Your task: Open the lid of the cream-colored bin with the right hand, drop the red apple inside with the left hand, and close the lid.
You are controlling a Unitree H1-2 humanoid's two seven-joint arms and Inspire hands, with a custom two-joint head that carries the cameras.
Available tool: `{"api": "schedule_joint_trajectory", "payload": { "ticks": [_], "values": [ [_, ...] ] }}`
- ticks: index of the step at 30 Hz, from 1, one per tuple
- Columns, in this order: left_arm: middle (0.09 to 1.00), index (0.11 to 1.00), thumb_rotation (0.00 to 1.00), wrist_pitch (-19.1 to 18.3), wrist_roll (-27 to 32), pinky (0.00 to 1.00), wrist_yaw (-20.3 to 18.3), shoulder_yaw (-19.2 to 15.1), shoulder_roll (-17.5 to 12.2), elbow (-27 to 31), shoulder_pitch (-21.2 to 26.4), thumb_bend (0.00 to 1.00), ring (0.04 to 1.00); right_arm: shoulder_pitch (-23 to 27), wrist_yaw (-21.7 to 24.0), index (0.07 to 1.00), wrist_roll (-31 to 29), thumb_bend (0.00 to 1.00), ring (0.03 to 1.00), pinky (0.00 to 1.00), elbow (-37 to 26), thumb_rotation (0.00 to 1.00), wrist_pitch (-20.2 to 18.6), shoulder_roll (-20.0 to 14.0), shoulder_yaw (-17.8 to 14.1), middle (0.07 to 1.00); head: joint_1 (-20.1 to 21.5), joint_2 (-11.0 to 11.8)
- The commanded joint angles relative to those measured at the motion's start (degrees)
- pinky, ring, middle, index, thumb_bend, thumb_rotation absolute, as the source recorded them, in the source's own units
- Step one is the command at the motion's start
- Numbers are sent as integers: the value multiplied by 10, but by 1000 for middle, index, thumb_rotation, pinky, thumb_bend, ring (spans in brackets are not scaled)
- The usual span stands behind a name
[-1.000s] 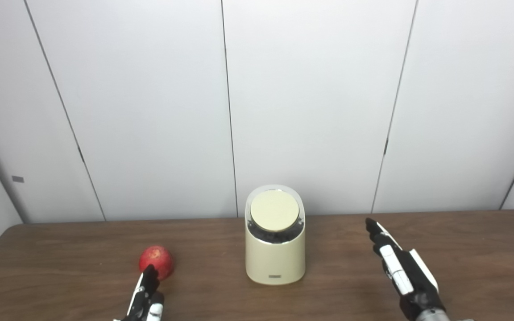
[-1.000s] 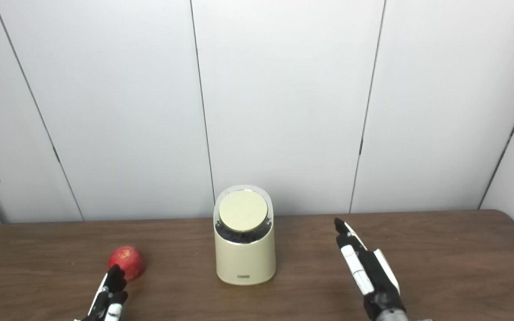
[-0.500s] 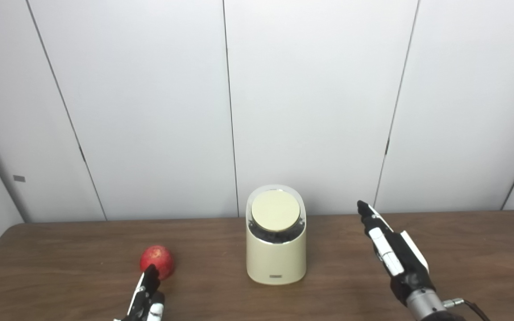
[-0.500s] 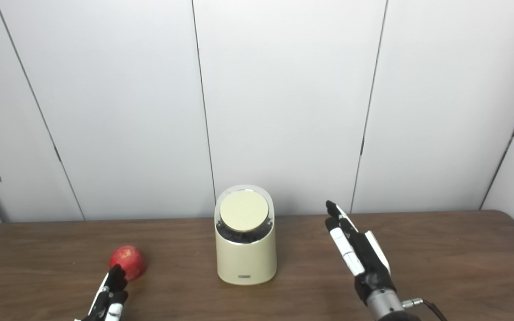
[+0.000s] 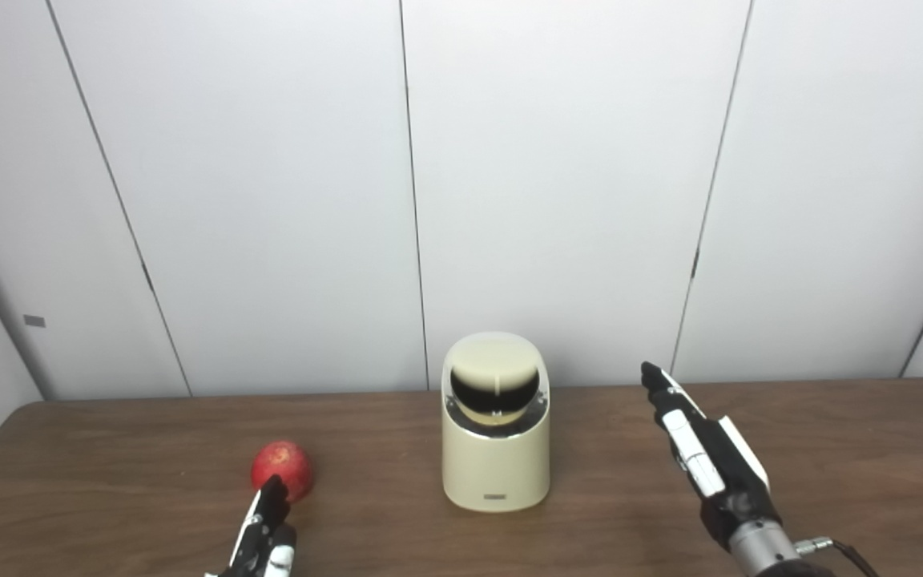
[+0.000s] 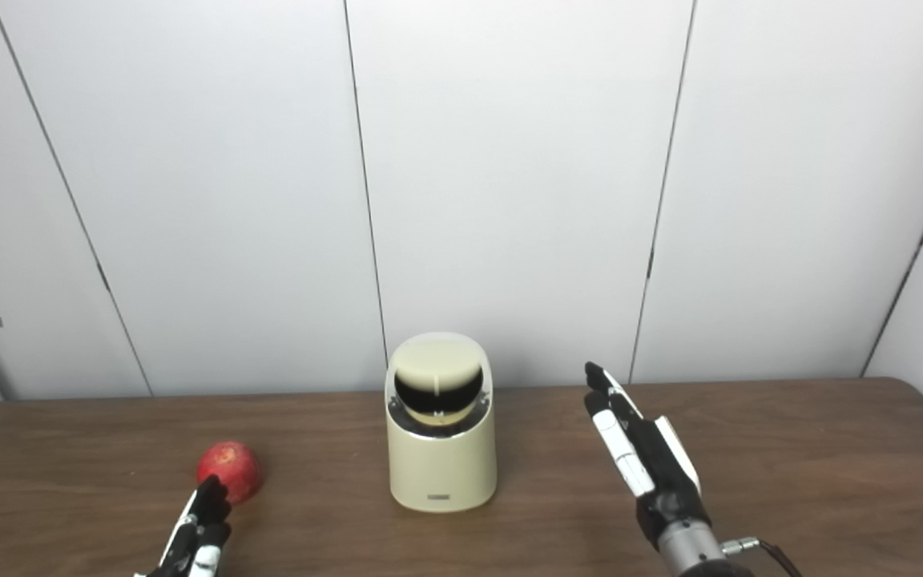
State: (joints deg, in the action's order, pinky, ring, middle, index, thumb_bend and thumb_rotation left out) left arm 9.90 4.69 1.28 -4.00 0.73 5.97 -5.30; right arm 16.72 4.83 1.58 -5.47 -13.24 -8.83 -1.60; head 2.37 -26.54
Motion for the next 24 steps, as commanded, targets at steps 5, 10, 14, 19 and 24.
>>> {"api": "schedule_joint_trajectory", "payload": {
  "ticks": [5, 10, 14, 19, 24],
  "values": [
    [974, 982, 675, 10, 1, 1000, -5, 4, 1, -22, -20, 416, 987, 44, 3, 956, 6, 595, 969, 1000, -6, 890, 15, -4, 11, 963, 0, -1],
    [972, 982, 673, 8, 0, 1000, -5, 5, 2, -20, -22, 413, 984, 72, 3, 963, 13, 653, 956, 992, -3, 840, 0, 0, 22, 956, 0, 0],
    [977, 984, 678, 10, -1, 1000, -4, 6, 3, -21, -22, 408, 990, 96, -1, 963, 29, 649, 956, 985, 6, 845, 0, 2, 35, 961, -2, 0],
    [975, 979, 679, 7, 1, 1000, -3, 5, 4, -20, -22, 413, 985, 108, -6, 948, 35, 634, 962, 1000, 13, 837, -4, 6, 35, 962, -2, 0],
    [973, 979, 676, 8, -1, 1000, -2, 5, 4, -19, -23, 418, 984, 98, -3, 953, 32, 610, 960, 995, 11, 859, 0, 2, 31, 962, 2, 0]
  ]
}}
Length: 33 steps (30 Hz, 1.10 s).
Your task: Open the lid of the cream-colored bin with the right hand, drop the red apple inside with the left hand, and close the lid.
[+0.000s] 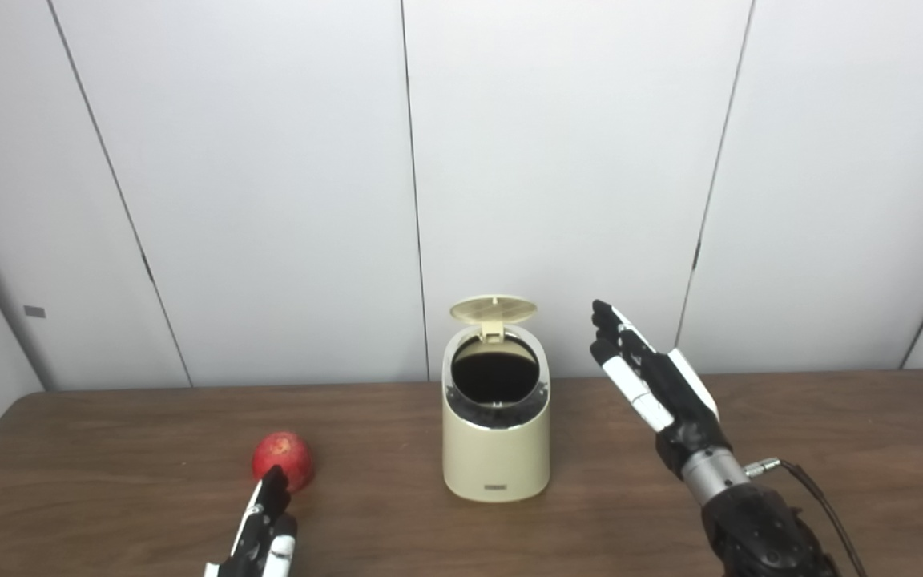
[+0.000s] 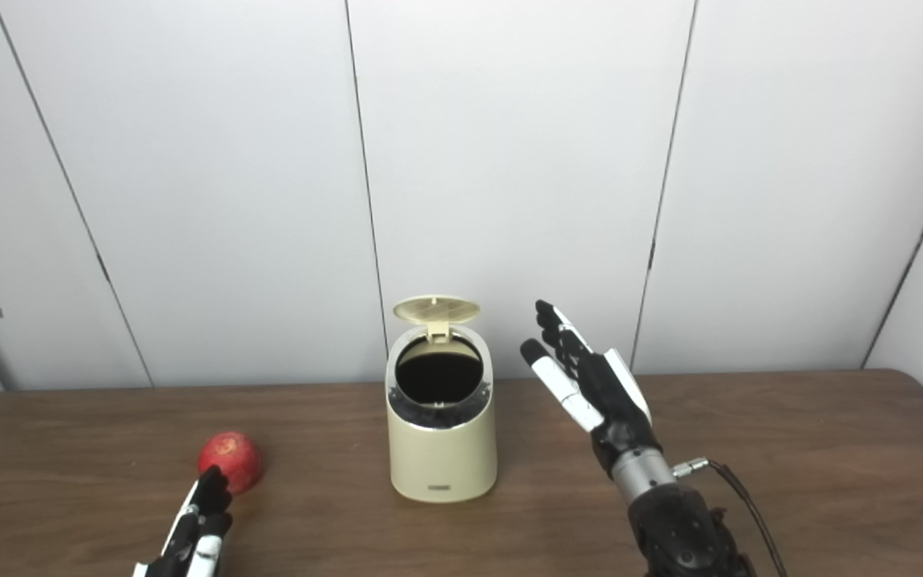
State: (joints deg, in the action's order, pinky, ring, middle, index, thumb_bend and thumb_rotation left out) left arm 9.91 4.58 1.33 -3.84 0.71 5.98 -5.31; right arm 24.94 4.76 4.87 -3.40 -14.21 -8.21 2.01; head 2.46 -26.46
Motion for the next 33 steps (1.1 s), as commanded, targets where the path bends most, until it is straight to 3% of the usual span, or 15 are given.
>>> {"api": "schedule_joint_trajectory", "payload": {
  "ticks": [1, 10, 15, 22, 29, 33],
  "values": [
    [974, 980, 676, 10, 2, 1000, -3, 3, 5, -20, -23, 417, 984, 12, -1, 955, -4, 609, 964, 998, -9, 863, 12, -5, -8, 966, 2, -1],
    [973, 979, 683, 11, 4, 1000, 0, 0, 6, -24, -21, 412, 980, -18, -4, 965, -10, 632, 978, 1000, -6, 901, 21, -8, -25, 971, 5, 2],
    [974, 977, 692, -9, 5, 1000, 1, 1, 8, 5, -28, 390, 978, -41, 1, 967, -23, 627, 996, 1000, -47, 888, 5, -9, -37, 985, -1, -22],
    [970, 966, 698, -38, 19, 1000, -3, -4, 3, 44, -40, 408, 977, -96, -24, 924, -22, 635, 972, 1000, -81, 895, 40, 13, -48, 946, 3, -62],
    [967, 963, 736, -61, 25, 1000, -3, -8, -5, 67, -41, 426, 972, -139, -36, 910, -39, 636, 970, 1000, -79, 902, 56, 28, -64, 945, 12, -79],
    [967, 958, 752, -73, 26, 1000, -3, -10, -9, 75, -40, 402, 976, -159, -35, 916, -47, 633, 979, 1000, -91, 908, 44, 34, -67, 951, 16, -91]
  ]
}}
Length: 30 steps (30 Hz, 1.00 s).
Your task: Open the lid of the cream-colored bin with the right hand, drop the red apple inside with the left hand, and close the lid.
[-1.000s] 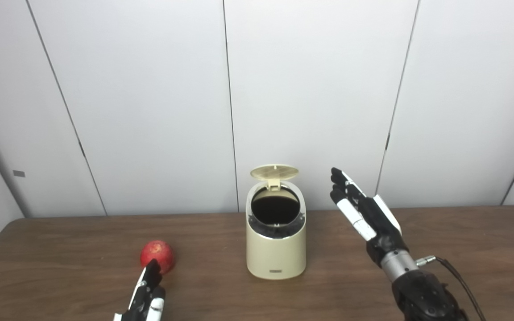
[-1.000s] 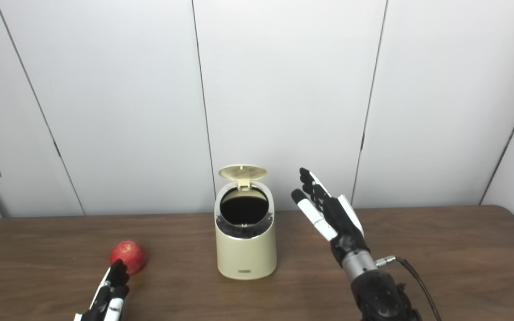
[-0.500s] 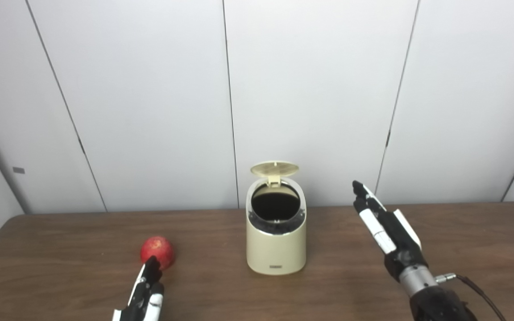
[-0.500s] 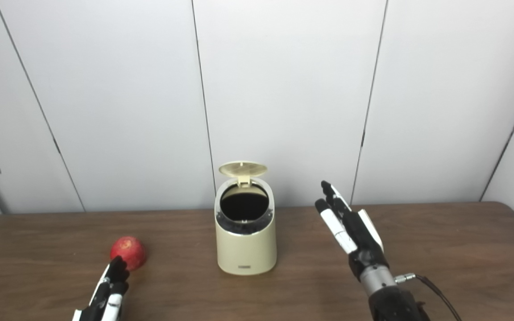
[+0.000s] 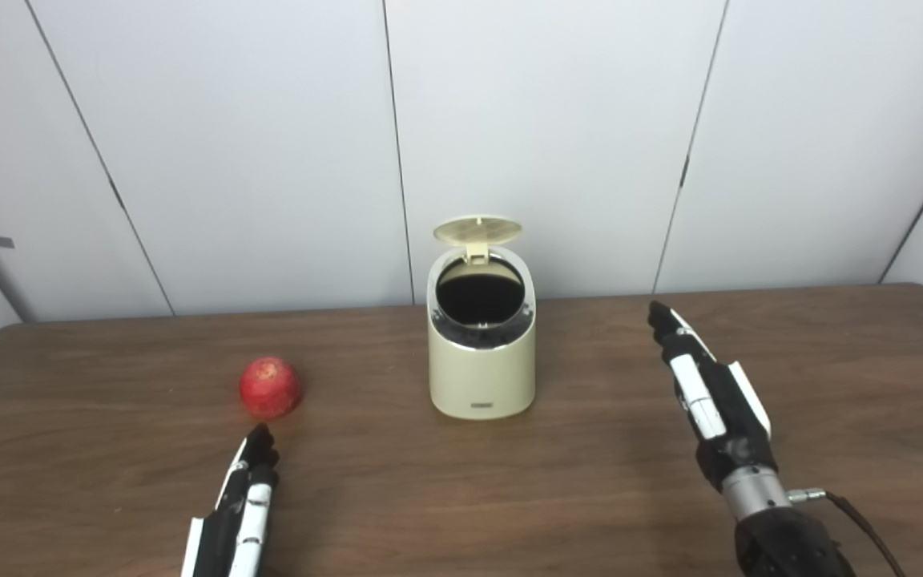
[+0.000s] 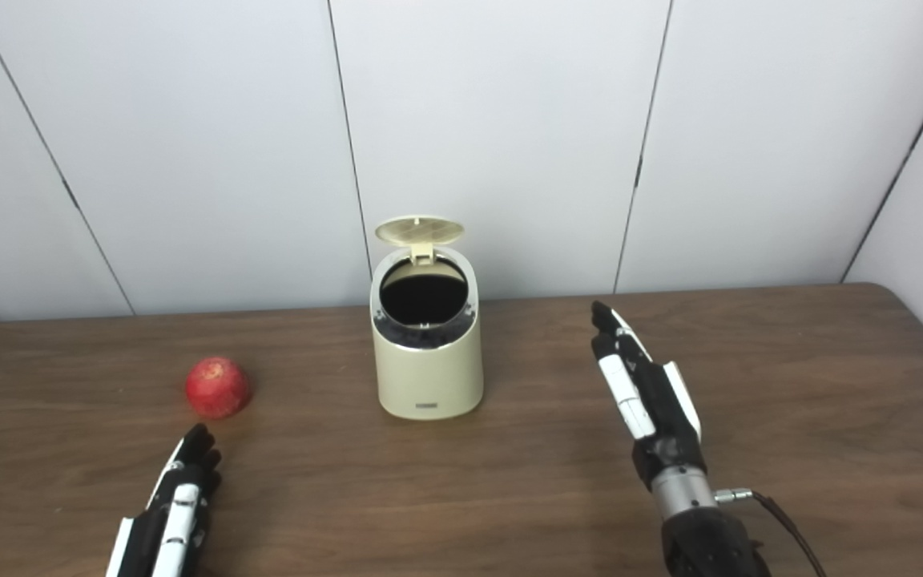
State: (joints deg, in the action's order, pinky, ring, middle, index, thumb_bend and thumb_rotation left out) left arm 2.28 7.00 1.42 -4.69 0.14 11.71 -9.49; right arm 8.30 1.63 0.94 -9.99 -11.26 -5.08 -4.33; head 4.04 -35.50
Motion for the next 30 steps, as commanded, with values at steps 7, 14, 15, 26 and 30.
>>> {"api": "schedule_joint_trajectory", "payload": {
  "ticks": [7, 14, 15, 26, 30],
  "values": [
    [953, 944, 793, -2, 4, 994, -3, -4, -9, 24, 5, 417, 958, -21, -12, 939, -11, 599, 972, 1000, -41, 984, 19, 7, -6, 956, 13, -17],
    [955, 944, 796, -1, -2, 991, -6, -6, -16, 20, 11, 432, 965, -45, -8, 938, -45, 529, 982, 1000, -59, 1000, 26, 9, -16, 968, 16, -26],
    [956, 948, 794, 0, -2, 995, -7, -6, -17, 19, 12, 434, 965, -49, -8, 940, -46, 538, 986, 1000, -61, 1000, 25, 9, -16, 970, 15, -28],
    [960, 953, 747, 13, -8, 993, -5, 2, -10, 7, 12, 470, 964, -65, 0, 961, -71, 535, 995, 1000, -45, 1000, 41, 5, -16, 975, -33, -14],
    [956, 951, 711, 15, -16, 975, 0, 8, -1, 5, 10, 474, 956, -65, 7, 965, -84, 521, 996, 1000, -27, 1000, 56, -2, -21, 978, -73, 0]
  ]
}}
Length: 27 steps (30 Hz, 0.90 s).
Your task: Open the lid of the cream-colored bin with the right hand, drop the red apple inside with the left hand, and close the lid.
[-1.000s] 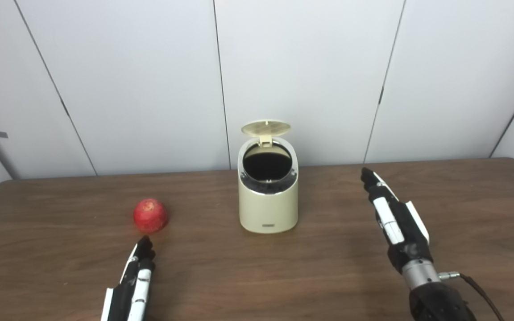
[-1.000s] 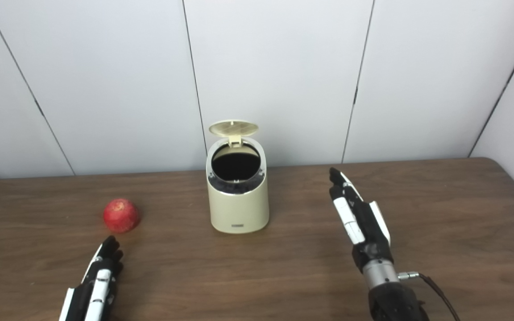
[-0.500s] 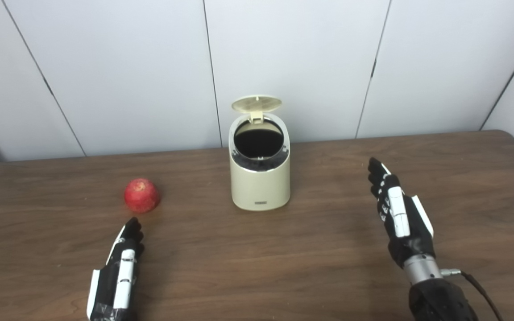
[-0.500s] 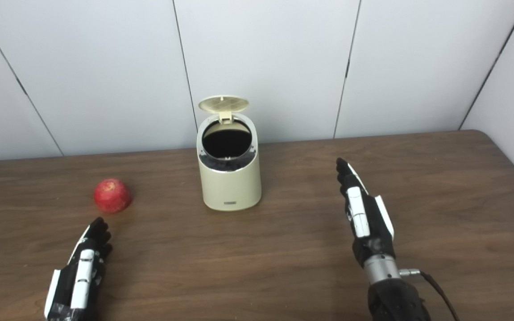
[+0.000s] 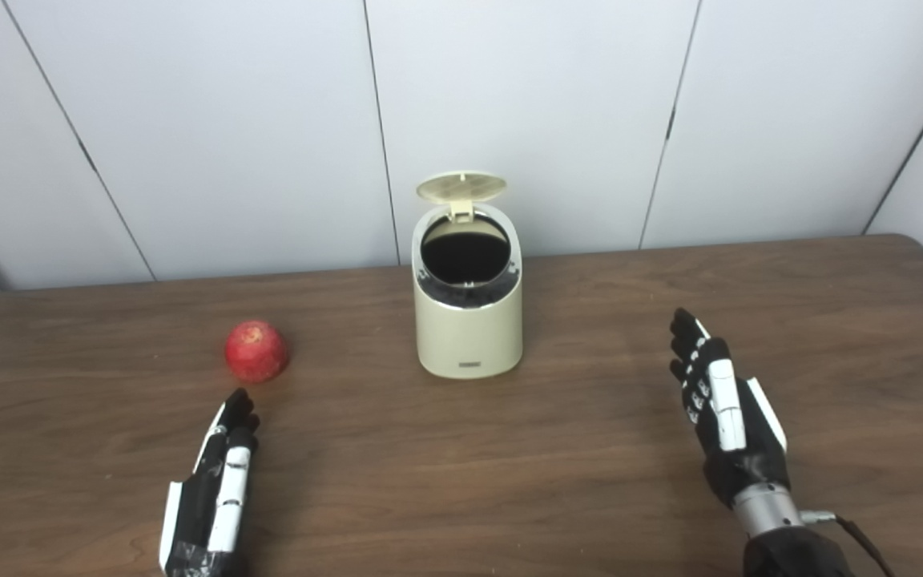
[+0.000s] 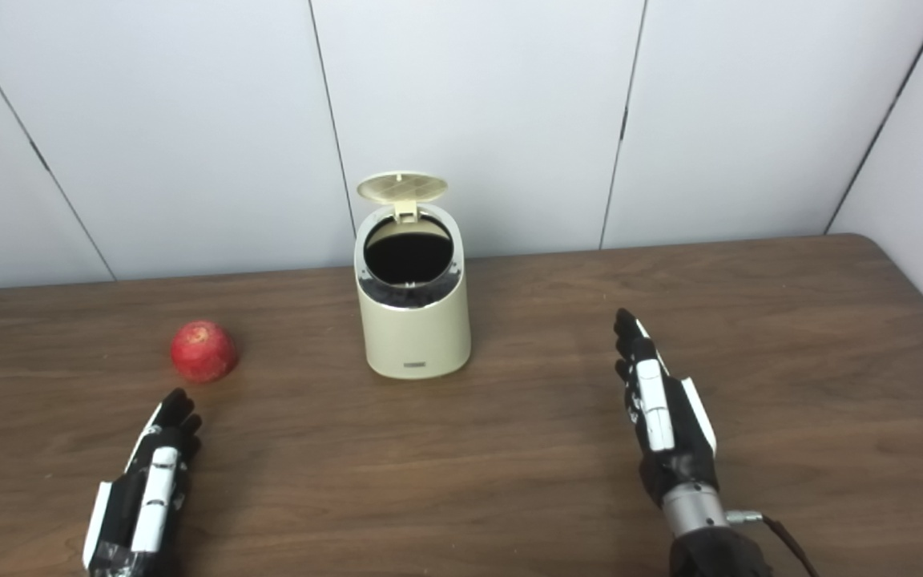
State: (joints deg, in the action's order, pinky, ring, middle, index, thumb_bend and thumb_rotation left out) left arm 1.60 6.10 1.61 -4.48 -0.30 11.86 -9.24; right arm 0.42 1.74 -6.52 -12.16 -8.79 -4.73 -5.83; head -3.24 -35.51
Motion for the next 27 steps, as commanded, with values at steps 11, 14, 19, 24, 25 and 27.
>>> {"api": "schedule_joint_trajectory", "payload": {
  "ticks": [11, 14, 19, 24, 25, 27],
  "values": [
    [965, 962, 675, 46, -28, 1000, 0, 20, 18, -22, 1, 523, 979, 6, 33, 977, -38, 510, 1000, 1000, 29, 1000, 67, -27, -18, 995, -68, 50],
    [966, 968, 666, 50, -27, 1000, 0, 21, 19, -27, 2, 512, 980, 7, 36, 980, -41, 515, 1000, 1000, 41, 1000, 78, -28, -20, 998, -74, 59],
    [942, 949, 608, 32, -42, 994, 15, 21, 30, -29, 0, 461, 959, 4, 40, 983, -50, 463, 1000, 1000, 51, 1000, 85, -29, -23, 998, -101, 78],
    [936, 953, 434, 23, -53, 1000, 25, 23, 43, -12, -6, 527, 958, -2, 41, 976, -55, 446, 1000, 1000, 48, 1000, 79, -33, -24, 987, -123, 89],
    [939, 957, 394, 28, -60, 1000, 29, 24, 45, -10, -7, 540, 958, -3, 40, 975, -57, 452, 1000, 1000, 47, 1000, 77, -32, -26, 987, -127, 90],
    [932, 949, 334, 33, -76, 936, 38, 24, 48, -2, -10, 569, 934, -5, 44, 971, -59, 471, 1000, 1000, 47, 1000, 78, -36, -25, 985, -131, 92]
  ]
}}
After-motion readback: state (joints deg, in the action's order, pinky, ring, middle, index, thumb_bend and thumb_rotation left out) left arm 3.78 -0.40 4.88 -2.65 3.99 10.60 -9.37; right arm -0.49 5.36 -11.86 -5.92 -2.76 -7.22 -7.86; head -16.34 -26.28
